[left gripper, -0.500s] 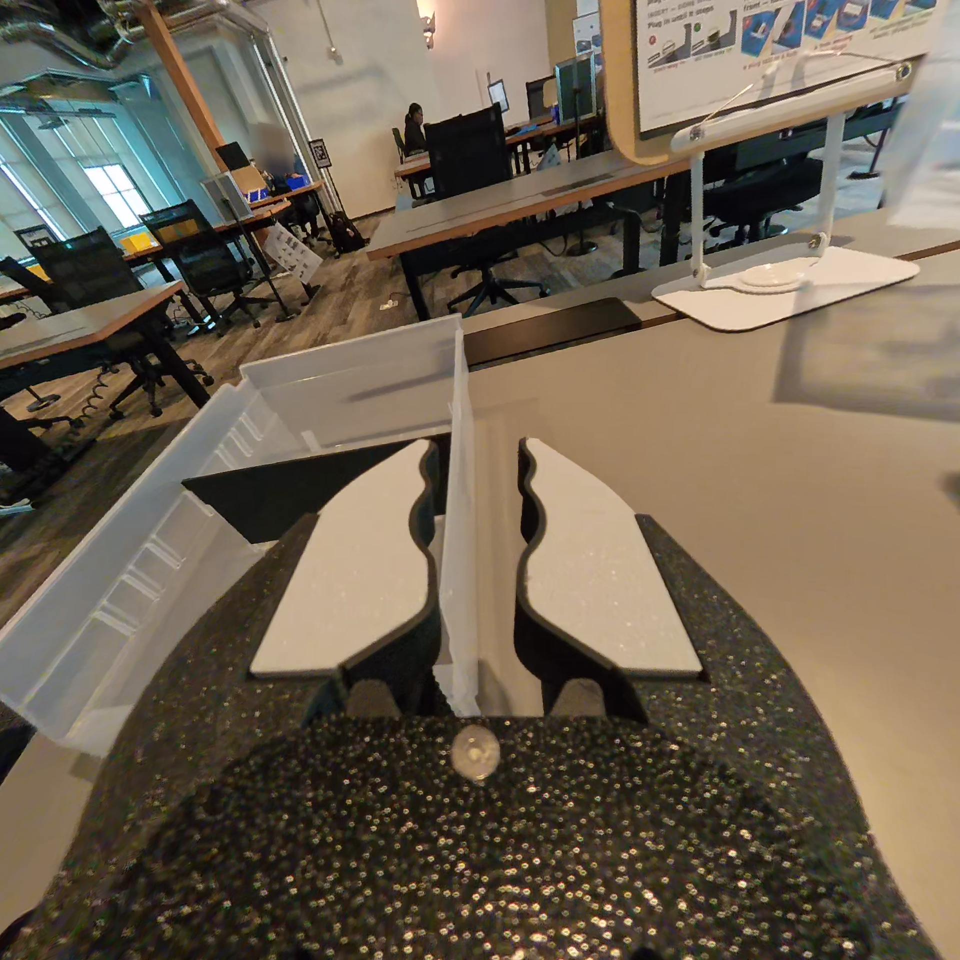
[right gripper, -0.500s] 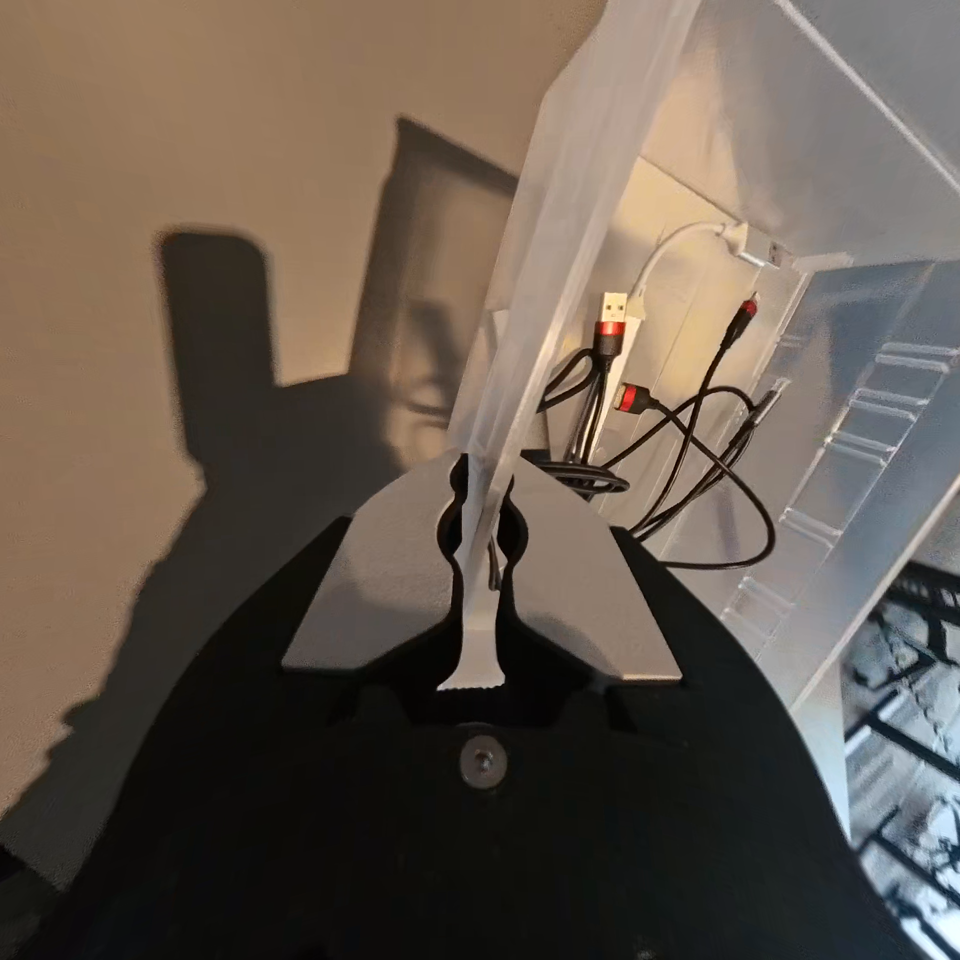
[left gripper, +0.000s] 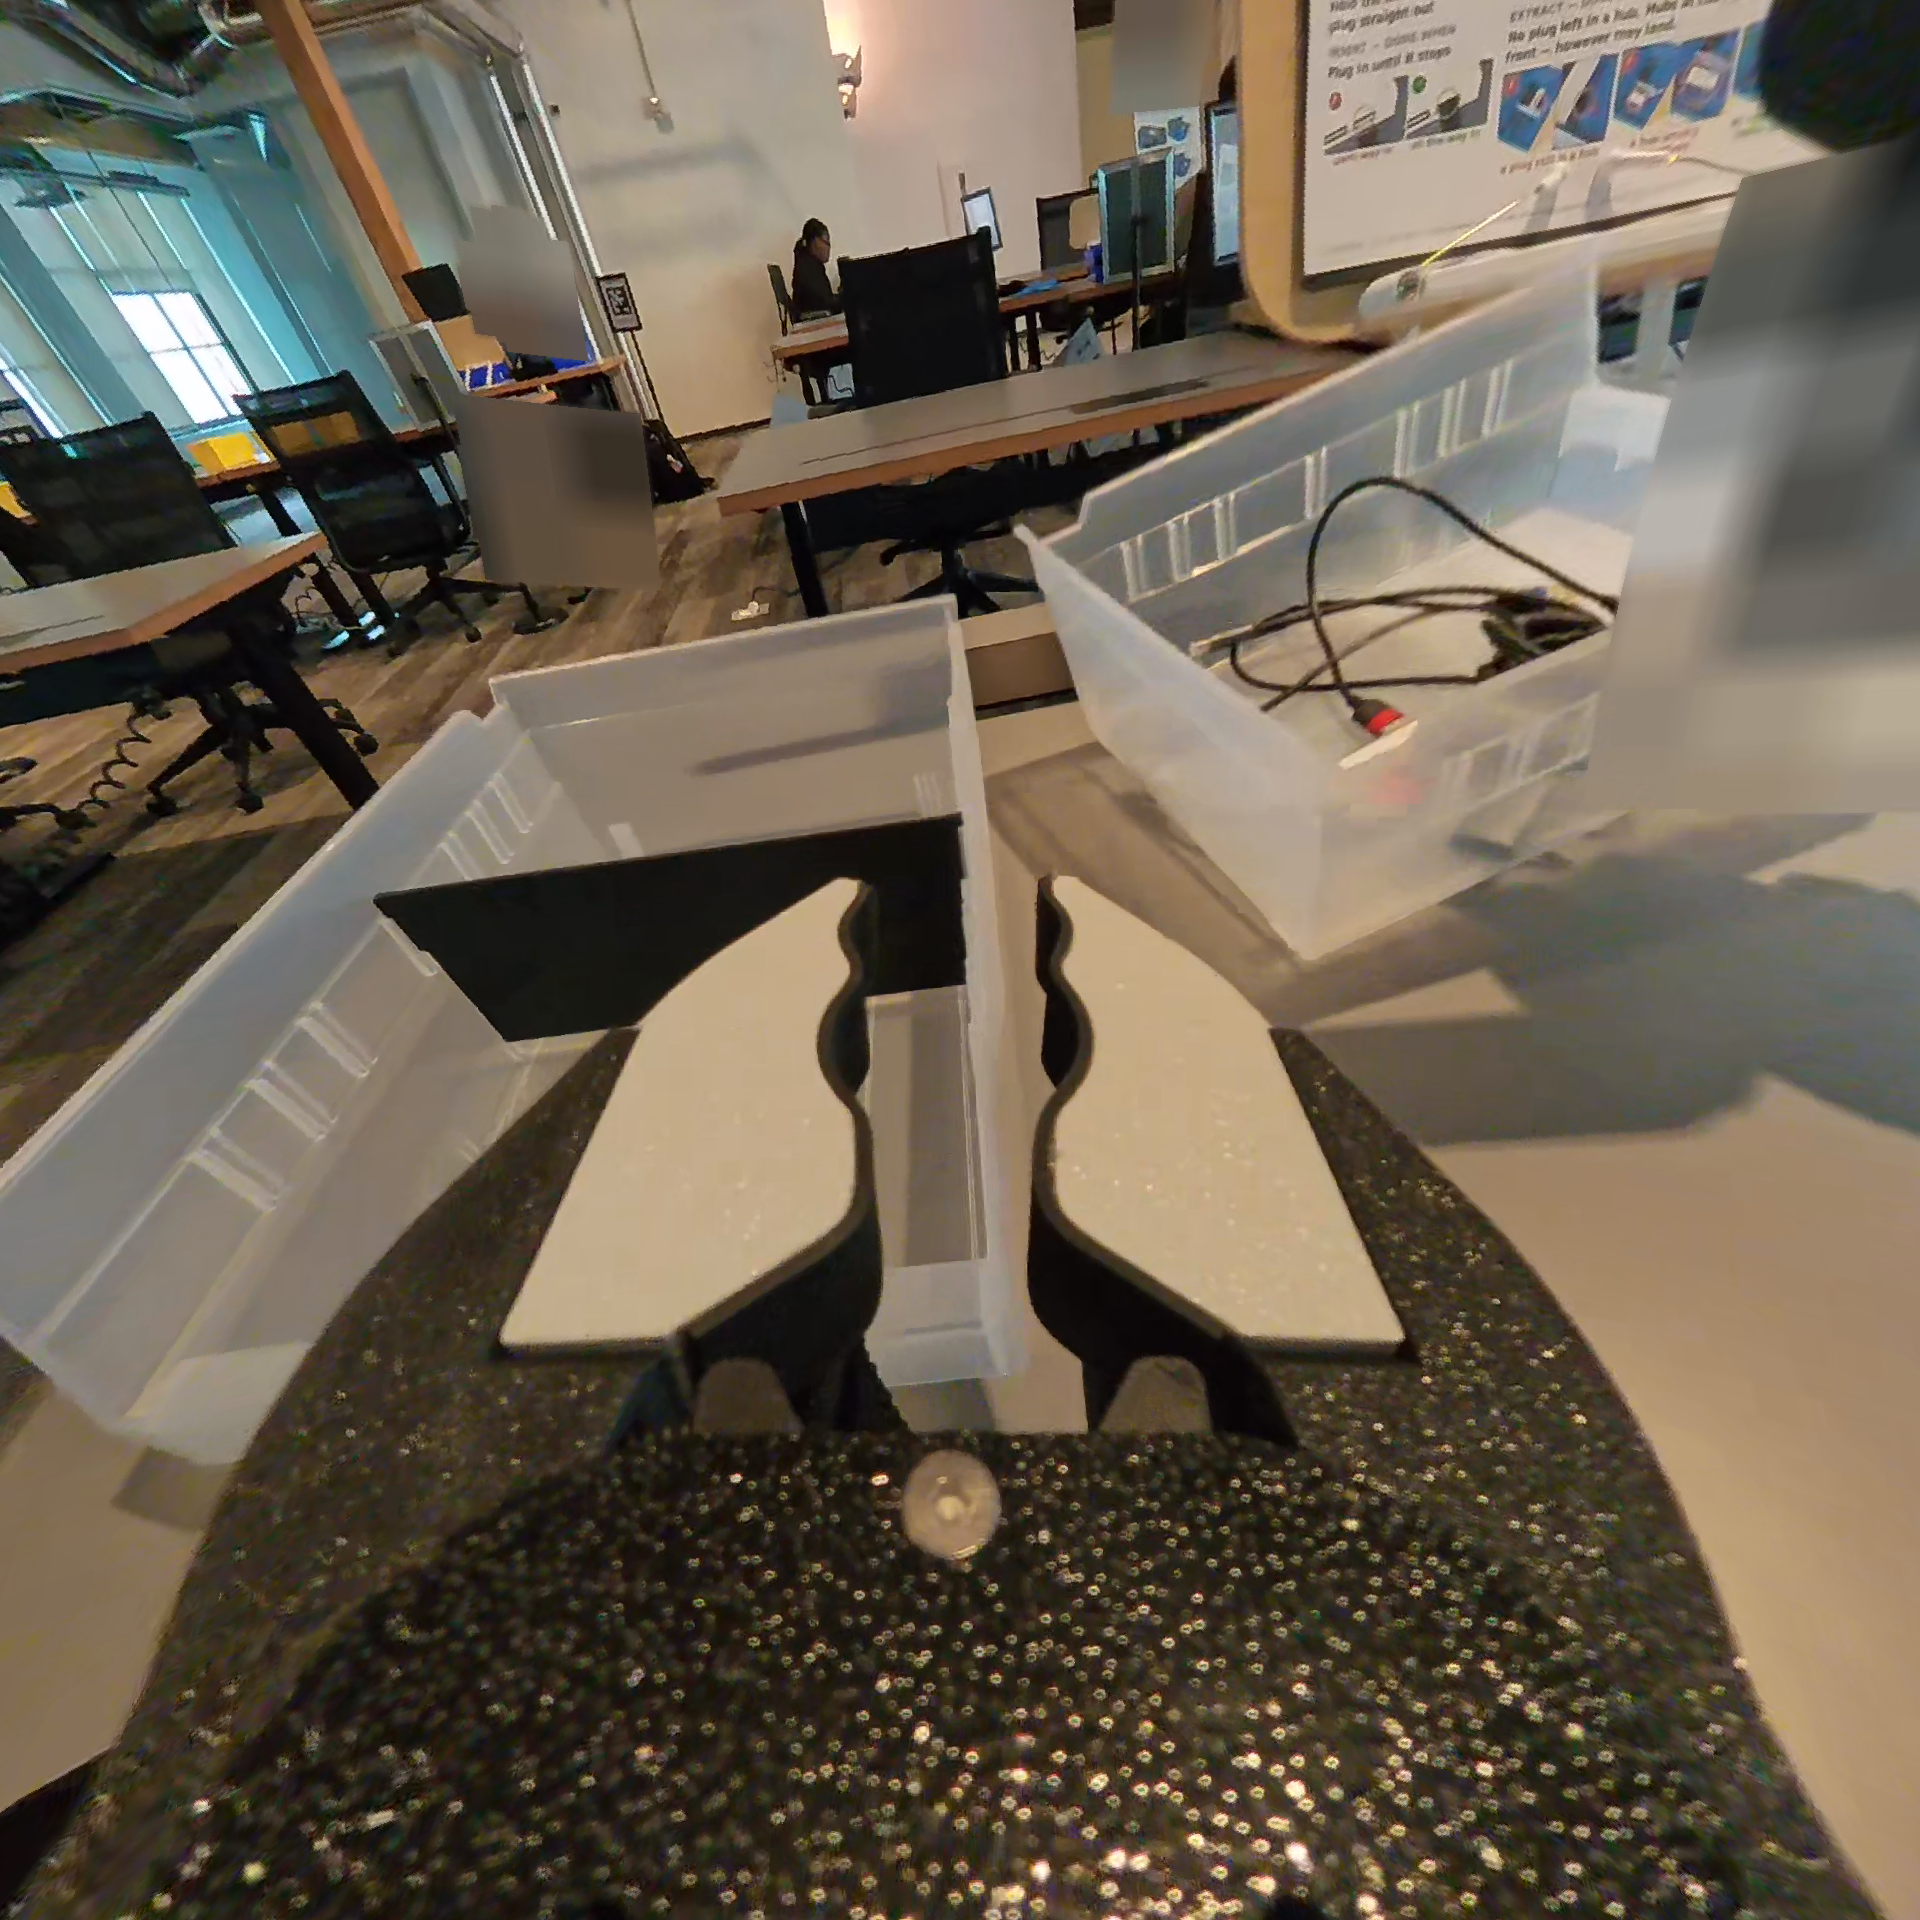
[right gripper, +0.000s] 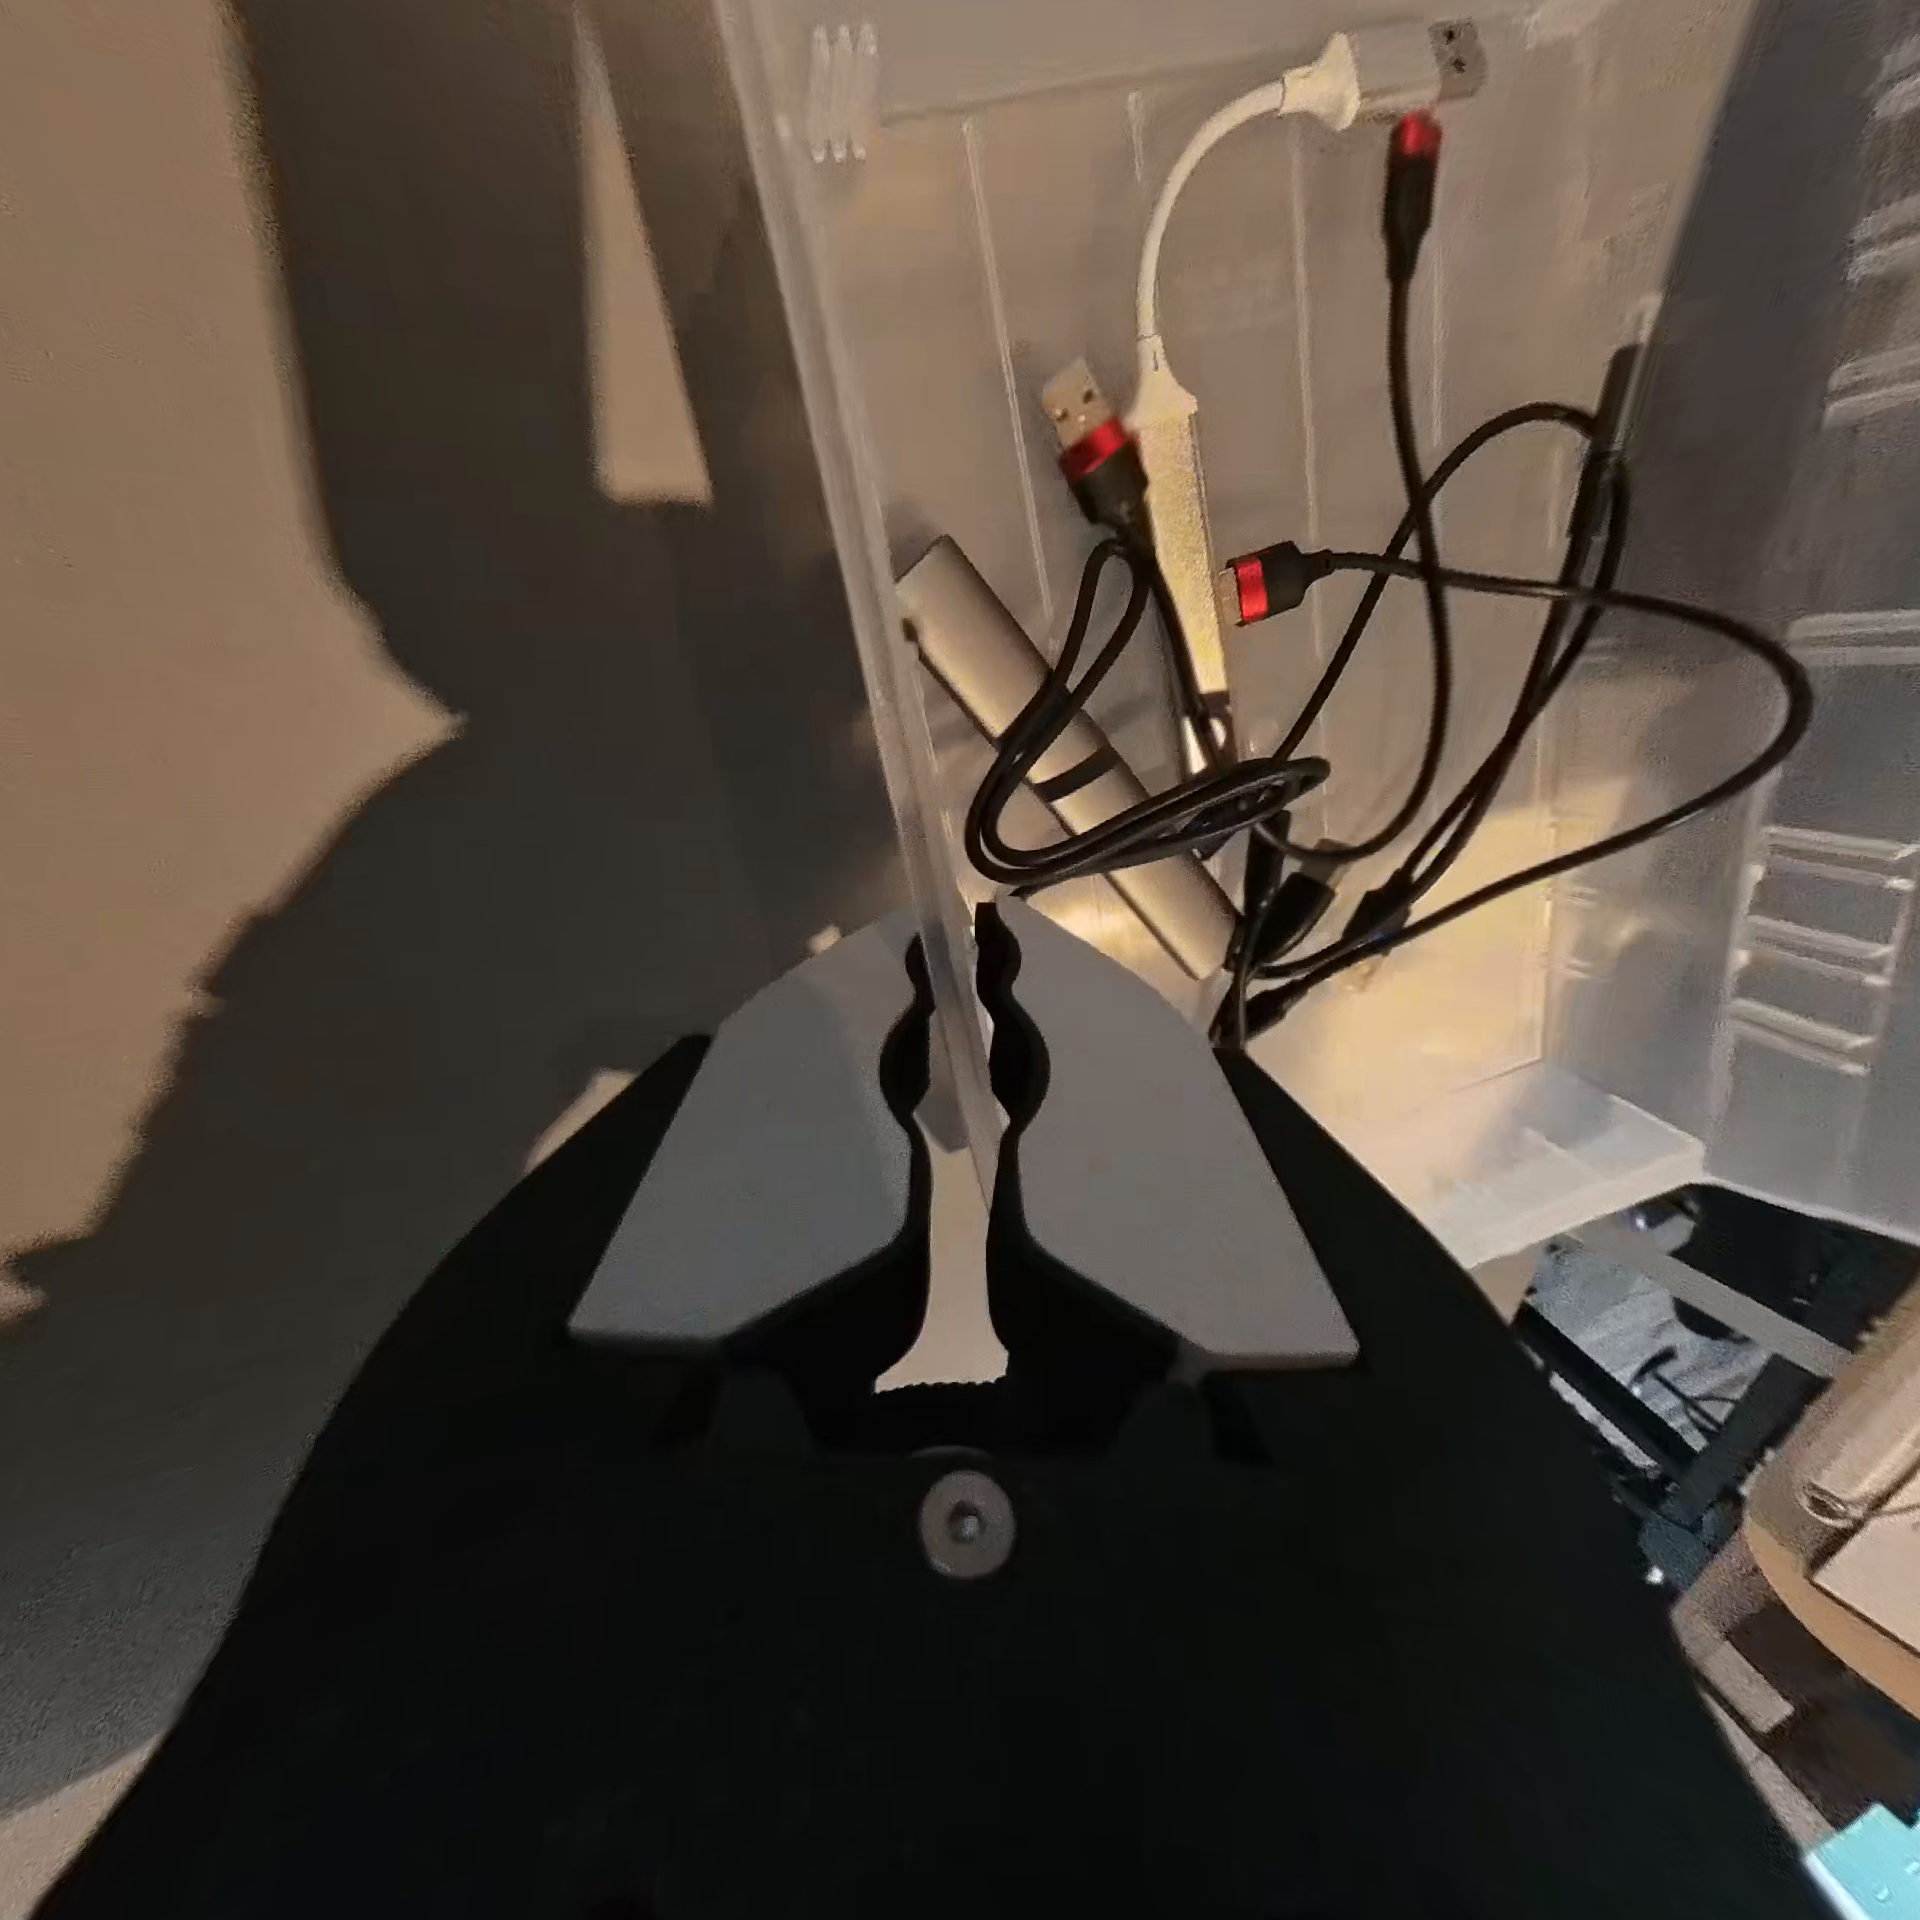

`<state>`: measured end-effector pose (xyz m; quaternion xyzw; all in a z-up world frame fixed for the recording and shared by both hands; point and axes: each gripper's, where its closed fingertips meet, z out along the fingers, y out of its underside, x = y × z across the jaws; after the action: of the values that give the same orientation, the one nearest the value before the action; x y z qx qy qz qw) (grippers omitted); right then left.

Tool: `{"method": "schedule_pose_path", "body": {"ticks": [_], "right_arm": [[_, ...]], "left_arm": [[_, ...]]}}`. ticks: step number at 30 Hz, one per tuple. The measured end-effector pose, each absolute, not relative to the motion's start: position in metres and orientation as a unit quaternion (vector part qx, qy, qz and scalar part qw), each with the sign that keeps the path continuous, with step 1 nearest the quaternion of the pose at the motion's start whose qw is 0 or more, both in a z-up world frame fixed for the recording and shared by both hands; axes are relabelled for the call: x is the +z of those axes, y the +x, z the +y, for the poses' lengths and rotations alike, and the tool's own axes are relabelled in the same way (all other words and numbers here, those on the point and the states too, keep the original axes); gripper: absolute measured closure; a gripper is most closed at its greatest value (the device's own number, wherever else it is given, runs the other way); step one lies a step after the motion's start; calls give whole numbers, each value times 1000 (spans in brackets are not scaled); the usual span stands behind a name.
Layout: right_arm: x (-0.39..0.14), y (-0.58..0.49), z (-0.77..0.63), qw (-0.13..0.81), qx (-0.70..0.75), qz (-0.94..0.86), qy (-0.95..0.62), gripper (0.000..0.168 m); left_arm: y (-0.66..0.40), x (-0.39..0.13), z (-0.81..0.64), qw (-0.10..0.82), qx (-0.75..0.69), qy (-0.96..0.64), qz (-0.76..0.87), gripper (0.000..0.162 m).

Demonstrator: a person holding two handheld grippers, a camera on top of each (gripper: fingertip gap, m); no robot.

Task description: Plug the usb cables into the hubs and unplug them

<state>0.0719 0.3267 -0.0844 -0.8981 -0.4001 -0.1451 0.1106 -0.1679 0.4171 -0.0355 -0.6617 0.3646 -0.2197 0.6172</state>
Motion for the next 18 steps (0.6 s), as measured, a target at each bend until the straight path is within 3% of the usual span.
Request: {"method": "schedule_pose_path", "body": {"ticks": [9,15,18], "right_arm": [[-104,64,329,116,-112,-395,-904,159],[-79,84,334,190,-199,-404,-872,134],[-50,86,309,240,-196,-376,-873,129]], "left_arm": [[-171,-38,412,603,-237,-663,374,133],[-168,-36,407,587,-223,-674,390,128],[-163,-28,408,574,-195,-681,411,126]]}}
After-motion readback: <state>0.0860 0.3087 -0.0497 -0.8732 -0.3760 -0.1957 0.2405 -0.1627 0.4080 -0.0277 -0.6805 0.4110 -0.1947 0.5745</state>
